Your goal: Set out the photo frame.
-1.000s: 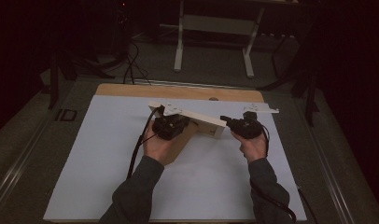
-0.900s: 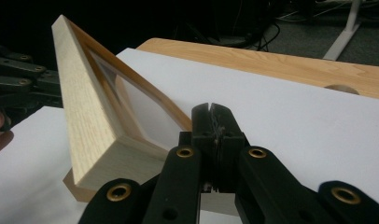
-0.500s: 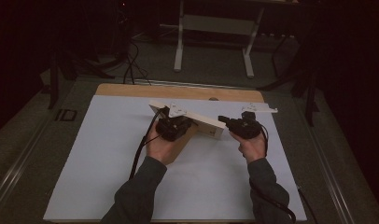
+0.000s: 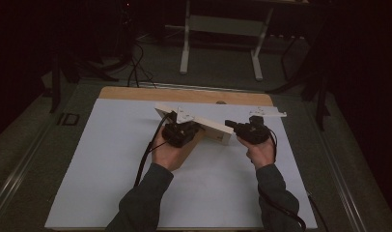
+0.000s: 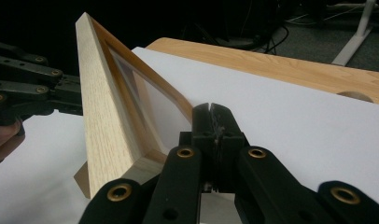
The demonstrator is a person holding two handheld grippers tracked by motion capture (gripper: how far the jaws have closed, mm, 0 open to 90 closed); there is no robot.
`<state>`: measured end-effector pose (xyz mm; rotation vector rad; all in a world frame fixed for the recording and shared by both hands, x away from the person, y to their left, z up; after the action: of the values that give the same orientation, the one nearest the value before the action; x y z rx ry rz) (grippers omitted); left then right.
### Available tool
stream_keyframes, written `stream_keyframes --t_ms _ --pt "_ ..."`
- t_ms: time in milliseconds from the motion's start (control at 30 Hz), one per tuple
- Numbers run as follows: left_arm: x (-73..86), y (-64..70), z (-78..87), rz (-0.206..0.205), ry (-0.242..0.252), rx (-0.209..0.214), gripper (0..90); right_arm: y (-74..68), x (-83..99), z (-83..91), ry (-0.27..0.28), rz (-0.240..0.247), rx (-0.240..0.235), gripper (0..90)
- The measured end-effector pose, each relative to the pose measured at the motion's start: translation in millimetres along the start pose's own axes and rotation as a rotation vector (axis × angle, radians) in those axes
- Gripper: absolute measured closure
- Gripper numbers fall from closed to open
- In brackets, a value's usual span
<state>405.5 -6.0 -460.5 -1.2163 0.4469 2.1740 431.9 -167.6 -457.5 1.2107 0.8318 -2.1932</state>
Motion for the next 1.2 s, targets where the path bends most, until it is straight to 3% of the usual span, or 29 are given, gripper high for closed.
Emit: stream_keyframes --t_ms 133,267,1200 --pt "0.2 2.1 1.4 -0.012 0.004 -0.011 90.0 -0.2 0.0 0.2 0.000 0.001 -0.001 89.7" --pt "1.0 7.2 -1.8 -0.028 -0.010 0.004 90.0 -1.0 -0.3 0.4 -0.001 0.004 -0.003 89.8" --pt "-3.4 1.9 -5.7 0.017 -0.008 0.026 90.0 -17.2 0.1 -2.0 -0.024 0.048 -0.044 90.0"
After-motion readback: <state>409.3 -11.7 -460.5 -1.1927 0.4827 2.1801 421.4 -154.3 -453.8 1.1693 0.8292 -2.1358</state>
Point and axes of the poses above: each handheld gripper's, and its own axes: z roughly backward along the jaws, x roughly out of its underside, y roughly to its right, the point moved 8 cm from there along -z, roughly forward along the jaws, and after that the axes turned 1 degree about -z, right-handed, at the moved point
